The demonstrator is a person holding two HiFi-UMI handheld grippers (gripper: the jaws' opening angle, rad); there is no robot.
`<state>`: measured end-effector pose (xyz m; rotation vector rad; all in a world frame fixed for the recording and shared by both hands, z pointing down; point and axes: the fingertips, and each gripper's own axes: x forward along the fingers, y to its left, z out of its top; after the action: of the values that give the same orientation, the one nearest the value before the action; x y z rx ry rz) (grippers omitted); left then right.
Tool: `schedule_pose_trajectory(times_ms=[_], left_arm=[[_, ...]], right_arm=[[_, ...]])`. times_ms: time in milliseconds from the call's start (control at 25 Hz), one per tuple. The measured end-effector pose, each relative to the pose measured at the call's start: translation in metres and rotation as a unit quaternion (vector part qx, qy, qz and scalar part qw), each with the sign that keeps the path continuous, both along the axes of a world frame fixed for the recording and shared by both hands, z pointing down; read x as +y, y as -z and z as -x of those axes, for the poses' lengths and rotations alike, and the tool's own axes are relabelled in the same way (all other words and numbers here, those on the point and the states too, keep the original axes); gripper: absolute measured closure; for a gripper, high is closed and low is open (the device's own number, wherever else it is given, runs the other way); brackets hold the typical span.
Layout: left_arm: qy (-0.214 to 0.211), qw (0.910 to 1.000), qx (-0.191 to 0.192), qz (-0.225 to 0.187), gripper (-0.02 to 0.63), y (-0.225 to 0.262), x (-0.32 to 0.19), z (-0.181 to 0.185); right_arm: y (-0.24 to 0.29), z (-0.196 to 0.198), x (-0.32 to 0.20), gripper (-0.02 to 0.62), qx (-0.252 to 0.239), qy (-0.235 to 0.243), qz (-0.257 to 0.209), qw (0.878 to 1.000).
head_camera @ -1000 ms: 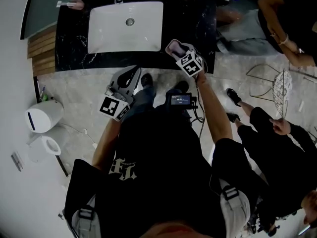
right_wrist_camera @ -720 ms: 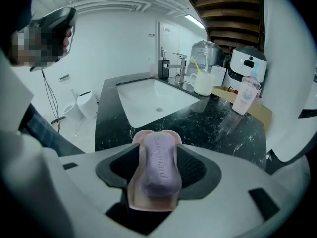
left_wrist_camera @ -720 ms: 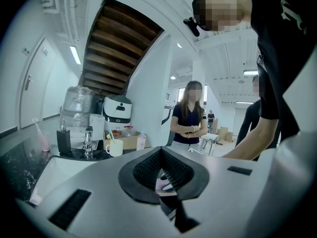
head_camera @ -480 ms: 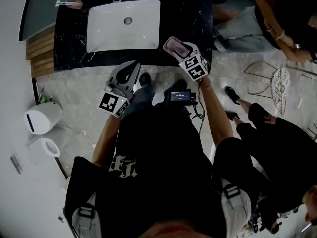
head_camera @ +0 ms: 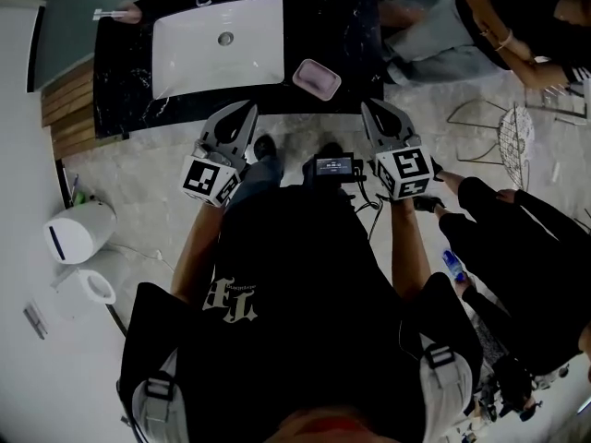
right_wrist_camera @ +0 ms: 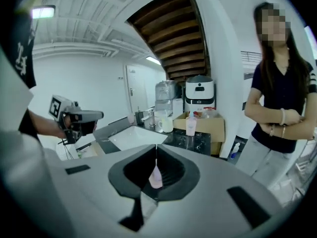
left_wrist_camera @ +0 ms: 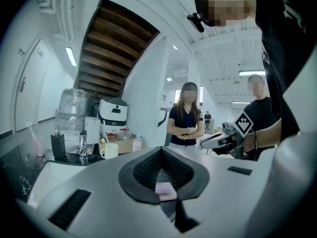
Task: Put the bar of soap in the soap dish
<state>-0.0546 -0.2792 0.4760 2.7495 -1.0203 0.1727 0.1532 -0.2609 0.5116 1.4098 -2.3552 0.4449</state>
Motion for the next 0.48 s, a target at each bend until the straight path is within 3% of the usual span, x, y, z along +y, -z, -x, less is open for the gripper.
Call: schedule_pose_trajectory(times_ms=[280, 480], left_arm=[[-0.008, 1.0000, 0.003, 0.000, 0.598, 0.007, 0.005, 0.000], [-0.022, 0.9997, 0.004, -0.007, 0.598, 0.016, 0.010, -0.006]], right_arm=[[0.070, -0.019, 0.039, 0.588, -0.015, -0.077, -0.077, 0.994], [0.079, -0.001, 0.051, 0.588, -0.018, -0.075, -0.093, 0.993]])
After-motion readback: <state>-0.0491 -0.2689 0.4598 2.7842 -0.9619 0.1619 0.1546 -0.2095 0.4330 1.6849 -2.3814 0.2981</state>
